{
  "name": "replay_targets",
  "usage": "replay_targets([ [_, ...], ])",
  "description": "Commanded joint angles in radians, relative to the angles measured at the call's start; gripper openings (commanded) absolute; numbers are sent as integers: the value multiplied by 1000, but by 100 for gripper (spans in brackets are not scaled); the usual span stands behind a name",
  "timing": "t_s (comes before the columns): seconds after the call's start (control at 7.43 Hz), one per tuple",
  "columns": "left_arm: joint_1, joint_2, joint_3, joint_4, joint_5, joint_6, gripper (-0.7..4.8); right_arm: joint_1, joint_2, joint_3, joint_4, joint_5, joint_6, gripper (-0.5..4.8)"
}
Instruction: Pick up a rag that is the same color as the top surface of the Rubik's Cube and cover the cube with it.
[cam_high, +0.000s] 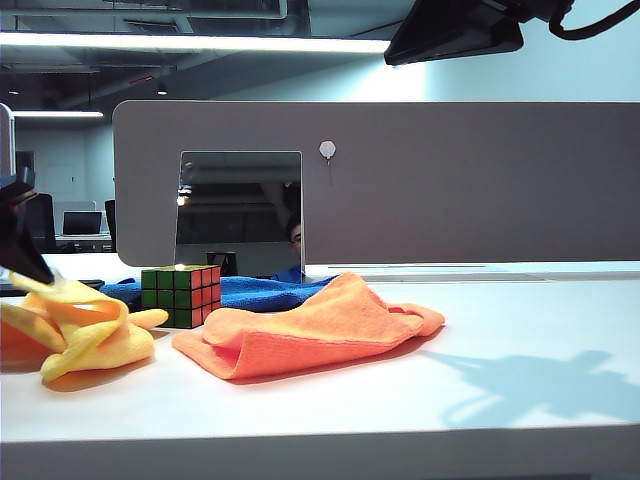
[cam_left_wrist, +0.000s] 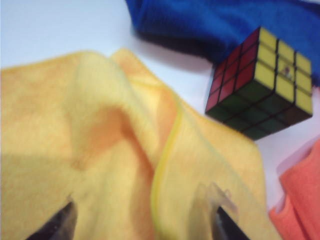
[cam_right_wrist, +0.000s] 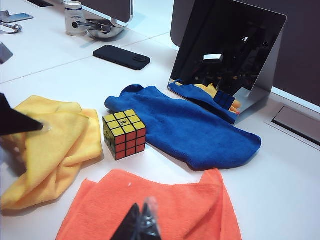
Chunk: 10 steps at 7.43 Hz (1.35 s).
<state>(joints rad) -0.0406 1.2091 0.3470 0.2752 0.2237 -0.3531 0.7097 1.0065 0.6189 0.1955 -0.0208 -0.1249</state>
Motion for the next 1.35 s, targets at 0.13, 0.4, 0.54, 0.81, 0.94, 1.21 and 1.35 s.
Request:
replay_targets([
  [0.13, -1, 72, 4, 84, -2, 5, 344, 2, -2, 6, 10, -4, 3, -5],
  [0.4, -1, 122, 4, 87, -3, 5, 344, 2, -2, 6, 10, -4, 3, -5],
  [0.54, -1, 122, 4, 113, -3, 5, 305, 2, -2, 6, 10, -4, 3, -5],
  [0.81, -2, 122, 4, 295, 61, 5, -5, 1, -2, 6, 9, -4, 3, -5],
  [0.94, -3, 121, 4, 455, 127, 0, -5, 0, -2, 5, 2, -4, 2, -5],
  [1.21, -172, 122, 259, 534, 140, -21, -5, -1, -1, 5, -20, 3, 2, -6],
  [1.35, -207, 122, 267, 535, 149, -21, -5, -2, -1, 5, -19, 4, 1, -6],
])
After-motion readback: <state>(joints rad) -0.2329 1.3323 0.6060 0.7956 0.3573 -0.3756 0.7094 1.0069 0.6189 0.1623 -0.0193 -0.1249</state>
